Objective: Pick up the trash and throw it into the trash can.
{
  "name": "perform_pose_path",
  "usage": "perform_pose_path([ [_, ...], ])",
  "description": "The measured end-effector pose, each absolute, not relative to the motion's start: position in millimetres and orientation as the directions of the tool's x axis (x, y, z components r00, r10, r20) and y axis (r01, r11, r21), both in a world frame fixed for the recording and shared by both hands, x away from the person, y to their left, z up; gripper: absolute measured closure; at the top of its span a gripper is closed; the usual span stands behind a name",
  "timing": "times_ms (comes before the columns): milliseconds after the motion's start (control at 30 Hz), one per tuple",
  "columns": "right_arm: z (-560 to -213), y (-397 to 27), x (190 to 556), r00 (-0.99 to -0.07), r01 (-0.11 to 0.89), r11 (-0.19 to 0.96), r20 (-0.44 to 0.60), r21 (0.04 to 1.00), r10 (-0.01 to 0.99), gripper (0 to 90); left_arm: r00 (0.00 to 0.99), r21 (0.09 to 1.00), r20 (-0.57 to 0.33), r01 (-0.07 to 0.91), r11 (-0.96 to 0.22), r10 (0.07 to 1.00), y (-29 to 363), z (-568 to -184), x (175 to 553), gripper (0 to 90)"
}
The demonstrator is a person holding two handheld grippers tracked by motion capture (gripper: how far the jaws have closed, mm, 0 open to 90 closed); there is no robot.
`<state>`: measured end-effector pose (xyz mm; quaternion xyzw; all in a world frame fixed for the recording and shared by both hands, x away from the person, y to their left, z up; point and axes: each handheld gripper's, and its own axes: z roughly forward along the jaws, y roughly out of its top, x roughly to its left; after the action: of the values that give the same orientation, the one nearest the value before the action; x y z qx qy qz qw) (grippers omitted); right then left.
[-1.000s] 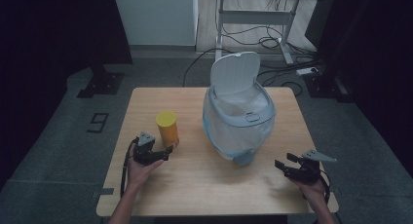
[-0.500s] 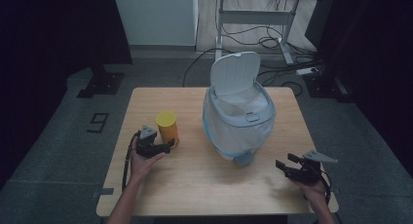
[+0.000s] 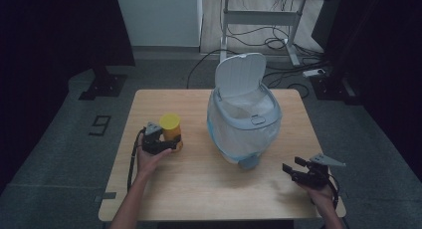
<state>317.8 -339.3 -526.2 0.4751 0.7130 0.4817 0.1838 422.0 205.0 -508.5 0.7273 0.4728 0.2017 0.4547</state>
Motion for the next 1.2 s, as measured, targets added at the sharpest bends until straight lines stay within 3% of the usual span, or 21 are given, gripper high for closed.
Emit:
perform_pose_path([
  [267, -525.8, -341.1, 317.5, -0.476, 0.5, 0.079, 0.198, 0.862, 0.857, 28.2, 0.465, 0.844, -0.166, 0.523, -0.118, 0.87, 201.0, -515.1, 431.5, 15.3],
  [333, -526.1, -341.5, 317.4, -0.474, 0.501, 0.078, 0.198, 0.862, 0.858, 28.2, 0.469, 0.847, -0.169, 0.519, -0.116, 0.867, 200.5, -516.0, 432.0, 19.7],
  [600, -526.2, -343.9, 318.1, -0.466, 0.503, 0.07, 0.202, 0.861, 0.861, 28.2, 0.477, 0.844, -0.118, 0.511, -0.166, 0.871, 198.5, -510.5, 429.8, 22.1],
  [1200, -526.1, -344.1, 317.0, -0.462, 0.505, 0.066, 0.205, 0.861, 0.863, 28.2, 0.572, 0.883, -0.113, 0.433, -0.182, 0.813, 196.9, -465.7, 395.3, 22.7],
])
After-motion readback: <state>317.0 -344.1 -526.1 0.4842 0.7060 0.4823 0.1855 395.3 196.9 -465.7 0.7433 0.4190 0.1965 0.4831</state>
